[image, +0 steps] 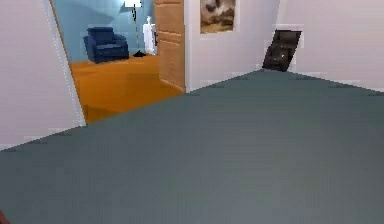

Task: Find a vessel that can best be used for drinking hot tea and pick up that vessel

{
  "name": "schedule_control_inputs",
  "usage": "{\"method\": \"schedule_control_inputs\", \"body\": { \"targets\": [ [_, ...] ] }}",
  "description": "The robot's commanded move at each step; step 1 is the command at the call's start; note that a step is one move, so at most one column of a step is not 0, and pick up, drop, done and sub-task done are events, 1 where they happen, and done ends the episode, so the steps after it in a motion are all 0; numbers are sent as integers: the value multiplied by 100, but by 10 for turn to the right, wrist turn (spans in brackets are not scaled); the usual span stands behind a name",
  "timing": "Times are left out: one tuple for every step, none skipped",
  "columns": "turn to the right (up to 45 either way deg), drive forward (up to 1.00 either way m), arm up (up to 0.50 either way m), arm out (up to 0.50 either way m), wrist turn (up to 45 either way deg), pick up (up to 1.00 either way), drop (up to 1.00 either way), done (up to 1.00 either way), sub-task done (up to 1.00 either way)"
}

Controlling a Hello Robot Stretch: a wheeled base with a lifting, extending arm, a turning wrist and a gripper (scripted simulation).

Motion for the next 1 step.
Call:
{"method": "schedule_control_inputs", "body": {
  "targets": [
    [-60, 0, 0, 0, 0, 0, 0, 0, 0]
  ]
}}
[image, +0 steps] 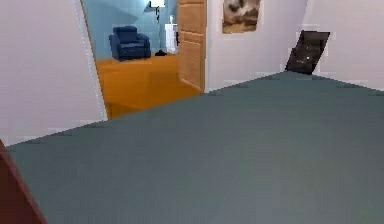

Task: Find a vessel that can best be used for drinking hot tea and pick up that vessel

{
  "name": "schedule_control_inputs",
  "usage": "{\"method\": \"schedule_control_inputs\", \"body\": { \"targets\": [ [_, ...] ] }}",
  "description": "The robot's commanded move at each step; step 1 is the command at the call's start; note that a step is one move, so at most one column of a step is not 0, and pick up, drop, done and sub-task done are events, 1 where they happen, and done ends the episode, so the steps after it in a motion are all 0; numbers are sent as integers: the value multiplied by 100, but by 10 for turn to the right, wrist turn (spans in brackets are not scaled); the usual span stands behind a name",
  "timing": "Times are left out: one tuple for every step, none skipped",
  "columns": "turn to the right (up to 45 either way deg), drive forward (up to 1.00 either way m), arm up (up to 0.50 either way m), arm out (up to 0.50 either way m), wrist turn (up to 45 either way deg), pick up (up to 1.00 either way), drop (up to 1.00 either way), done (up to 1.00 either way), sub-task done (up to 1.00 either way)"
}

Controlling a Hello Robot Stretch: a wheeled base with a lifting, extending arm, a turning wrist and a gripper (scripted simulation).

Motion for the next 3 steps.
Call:
{"method": "schedule_control_inputs", "body": {
  "targets": [
    [0, 90, 0, 0, 0, 0, 0, 0, 0],
    [-210, 0, 0, 0, 0, 0, 0, 0, 0],
    [0, 100, 0, 0, 0, 0, 0, 0, 0]
  ]
}}
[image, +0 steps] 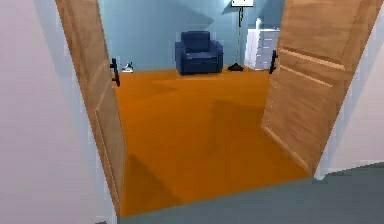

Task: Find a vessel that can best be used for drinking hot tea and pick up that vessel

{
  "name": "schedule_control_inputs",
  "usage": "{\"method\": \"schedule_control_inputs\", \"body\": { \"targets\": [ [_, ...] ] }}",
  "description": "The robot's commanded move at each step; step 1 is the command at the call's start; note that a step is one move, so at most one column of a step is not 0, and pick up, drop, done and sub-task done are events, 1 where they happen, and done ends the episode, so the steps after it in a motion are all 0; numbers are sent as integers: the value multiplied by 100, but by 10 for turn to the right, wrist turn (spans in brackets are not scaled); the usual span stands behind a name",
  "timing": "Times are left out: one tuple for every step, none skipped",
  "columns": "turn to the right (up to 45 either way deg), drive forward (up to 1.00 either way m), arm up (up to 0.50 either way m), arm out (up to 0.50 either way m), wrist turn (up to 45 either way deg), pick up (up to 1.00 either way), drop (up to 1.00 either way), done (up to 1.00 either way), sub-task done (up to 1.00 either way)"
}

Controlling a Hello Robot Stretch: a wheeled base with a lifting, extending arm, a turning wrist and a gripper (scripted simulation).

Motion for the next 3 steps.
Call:
{"method": "schedule_control_inputs", "body": {
  "targets": [
    [-30, 0, 0, 0, 0, 0, 0, 0, 0],
    [0, 75, 0, 0, 0, 0, 0, 0, 0],
    [-150, 0, 0, 0, 0, 0, 0, 0, 0]
  ]
}}
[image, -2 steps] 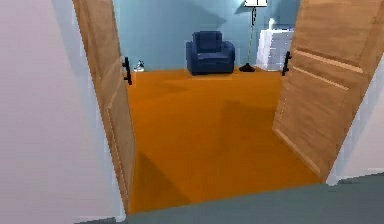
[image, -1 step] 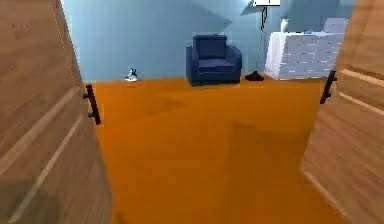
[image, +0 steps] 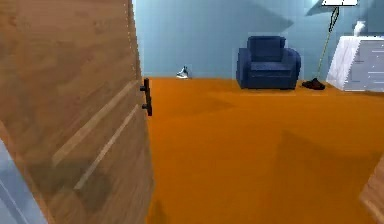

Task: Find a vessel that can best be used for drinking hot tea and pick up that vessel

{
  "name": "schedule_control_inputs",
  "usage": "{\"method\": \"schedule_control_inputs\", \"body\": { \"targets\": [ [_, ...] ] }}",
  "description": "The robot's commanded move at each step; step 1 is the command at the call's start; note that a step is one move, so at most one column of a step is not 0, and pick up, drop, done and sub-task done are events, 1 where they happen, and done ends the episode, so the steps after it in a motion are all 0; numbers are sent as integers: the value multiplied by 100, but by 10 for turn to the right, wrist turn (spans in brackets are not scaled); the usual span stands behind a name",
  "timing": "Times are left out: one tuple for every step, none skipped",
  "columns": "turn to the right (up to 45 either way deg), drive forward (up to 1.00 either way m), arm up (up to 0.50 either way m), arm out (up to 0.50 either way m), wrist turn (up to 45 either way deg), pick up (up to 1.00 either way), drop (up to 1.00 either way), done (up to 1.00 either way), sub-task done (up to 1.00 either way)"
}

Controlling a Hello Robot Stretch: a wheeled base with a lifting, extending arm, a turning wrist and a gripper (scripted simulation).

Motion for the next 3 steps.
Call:
{"method": "schedule_control_inputs", "body": {
  "targets": [
    [0, 100, 0, 0, 0, 0, 0, 0, 0],
    [-60, 0, 0, 0, 0, 0, 0, 0, 0],
    [0, 35, 0, 0, 0, 0, 0, 0, 0]
  ]
}}
